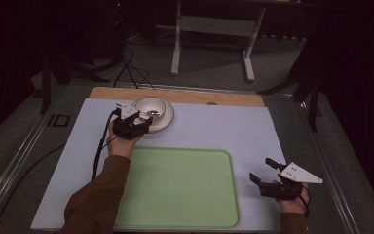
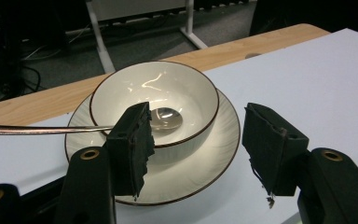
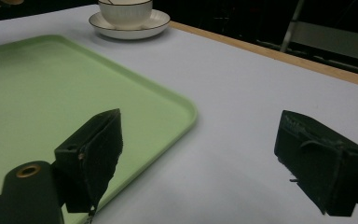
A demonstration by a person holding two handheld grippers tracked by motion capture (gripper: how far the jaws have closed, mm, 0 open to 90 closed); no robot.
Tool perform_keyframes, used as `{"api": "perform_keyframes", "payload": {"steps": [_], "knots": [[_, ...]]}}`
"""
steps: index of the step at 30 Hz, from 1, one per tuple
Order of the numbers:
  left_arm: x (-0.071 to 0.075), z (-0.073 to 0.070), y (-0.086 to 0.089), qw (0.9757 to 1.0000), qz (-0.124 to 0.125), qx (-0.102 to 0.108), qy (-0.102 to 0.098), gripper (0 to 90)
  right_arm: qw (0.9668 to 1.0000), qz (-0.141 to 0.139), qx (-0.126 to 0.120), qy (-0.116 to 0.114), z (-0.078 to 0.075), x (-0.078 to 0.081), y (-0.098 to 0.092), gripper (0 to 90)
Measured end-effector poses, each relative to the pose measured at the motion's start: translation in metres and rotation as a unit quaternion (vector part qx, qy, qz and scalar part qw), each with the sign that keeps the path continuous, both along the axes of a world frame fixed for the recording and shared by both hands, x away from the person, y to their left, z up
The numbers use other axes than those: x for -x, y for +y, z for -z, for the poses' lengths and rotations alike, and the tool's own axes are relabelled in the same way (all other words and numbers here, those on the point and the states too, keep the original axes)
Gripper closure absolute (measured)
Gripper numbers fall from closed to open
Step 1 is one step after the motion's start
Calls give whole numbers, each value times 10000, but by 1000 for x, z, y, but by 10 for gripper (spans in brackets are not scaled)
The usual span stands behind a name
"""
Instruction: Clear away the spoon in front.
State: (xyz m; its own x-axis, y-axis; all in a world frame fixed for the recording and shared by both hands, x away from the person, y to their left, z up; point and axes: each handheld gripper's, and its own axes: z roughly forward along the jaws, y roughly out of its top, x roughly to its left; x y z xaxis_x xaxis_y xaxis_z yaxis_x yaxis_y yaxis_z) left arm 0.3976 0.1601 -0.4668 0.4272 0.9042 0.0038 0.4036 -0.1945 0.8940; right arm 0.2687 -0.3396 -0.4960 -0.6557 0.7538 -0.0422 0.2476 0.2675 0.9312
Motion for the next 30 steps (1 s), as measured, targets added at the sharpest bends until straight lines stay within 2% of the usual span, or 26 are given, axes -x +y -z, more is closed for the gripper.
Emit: {"api": "perform_keyframes", "payload": {"steps": [20, 23, 30], "knots": [[-13, 17, 4, 9995, -146, -123, 240, 420, 10000, -5, -2, -7, 0, 0, -1, 149], [-15, 19, 7, 9994, -173, -167, 255, 421, 10000, -1, 0, 1, 0, 0, -1, 149], [-22, 23, 19, 9986, -363, -125, 357, 431, 10000, -20, 22, 35, 0, -1, 0, 149]]}}
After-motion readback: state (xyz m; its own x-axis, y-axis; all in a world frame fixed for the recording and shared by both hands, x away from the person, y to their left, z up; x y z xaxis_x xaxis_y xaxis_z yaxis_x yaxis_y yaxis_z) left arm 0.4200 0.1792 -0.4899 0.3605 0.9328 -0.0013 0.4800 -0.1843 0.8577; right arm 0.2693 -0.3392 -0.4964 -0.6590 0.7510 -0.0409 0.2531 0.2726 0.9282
